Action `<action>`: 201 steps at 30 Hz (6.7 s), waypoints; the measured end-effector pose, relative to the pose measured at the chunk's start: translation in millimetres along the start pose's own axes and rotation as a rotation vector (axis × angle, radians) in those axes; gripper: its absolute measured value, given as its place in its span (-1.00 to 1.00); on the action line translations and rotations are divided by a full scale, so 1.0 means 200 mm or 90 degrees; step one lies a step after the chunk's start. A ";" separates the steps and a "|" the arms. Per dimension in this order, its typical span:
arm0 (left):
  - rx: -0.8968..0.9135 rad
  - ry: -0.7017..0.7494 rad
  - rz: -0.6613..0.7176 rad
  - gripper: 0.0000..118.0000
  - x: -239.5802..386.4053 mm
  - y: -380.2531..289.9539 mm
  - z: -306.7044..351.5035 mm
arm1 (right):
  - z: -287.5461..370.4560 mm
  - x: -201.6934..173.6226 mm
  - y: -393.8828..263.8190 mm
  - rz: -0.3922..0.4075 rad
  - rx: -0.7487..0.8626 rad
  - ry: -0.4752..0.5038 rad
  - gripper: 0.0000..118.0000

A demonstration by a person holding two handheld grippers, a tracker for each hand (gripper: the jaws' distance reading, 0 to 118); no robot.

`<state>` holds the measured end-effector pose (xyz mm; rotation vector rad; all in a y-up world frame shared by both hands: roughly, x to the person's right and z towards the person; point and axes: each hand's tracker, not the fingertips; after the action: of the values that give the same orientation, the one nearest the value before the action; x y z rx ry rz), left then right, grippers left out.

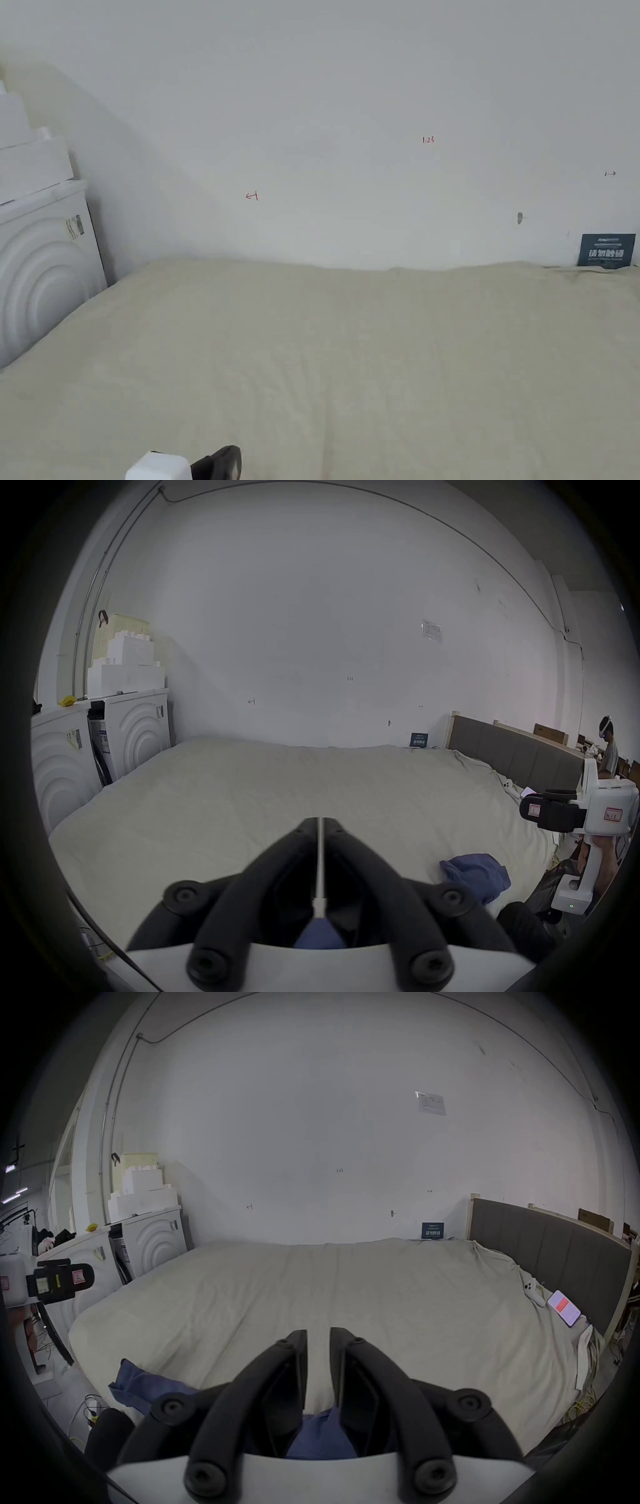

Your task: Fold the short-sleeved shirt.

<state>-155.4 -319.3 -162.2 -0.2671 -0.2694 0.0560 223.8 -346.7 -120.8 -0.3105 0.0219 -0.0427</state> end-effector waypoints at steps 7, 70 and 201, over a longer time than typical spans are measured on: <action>-0.014 0.007 0.016 -1.00 -0.10 -0.05 0.02 | 0.00 -0.01 -0.01 -0.008 -0.004 0.010 -0.98; -0.397 0.032 0.255 -0.73 -1.17 -0.20 -0.42 | -0.11 0.08 -0.23 -0.191 -0.170 0.002 -0.98; -0.359 -0.256 0.436 -0.87 -0.05 -0.73 -0.73 | 0.09 0.28 -0.39 -0.282 -0.168 0.024 -0.98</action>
<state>-122.2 -497.4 -262.1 -0.9066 -0.5846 0.7240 277.8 -418.6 -79.8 -0.5739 -0.0046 -0.4877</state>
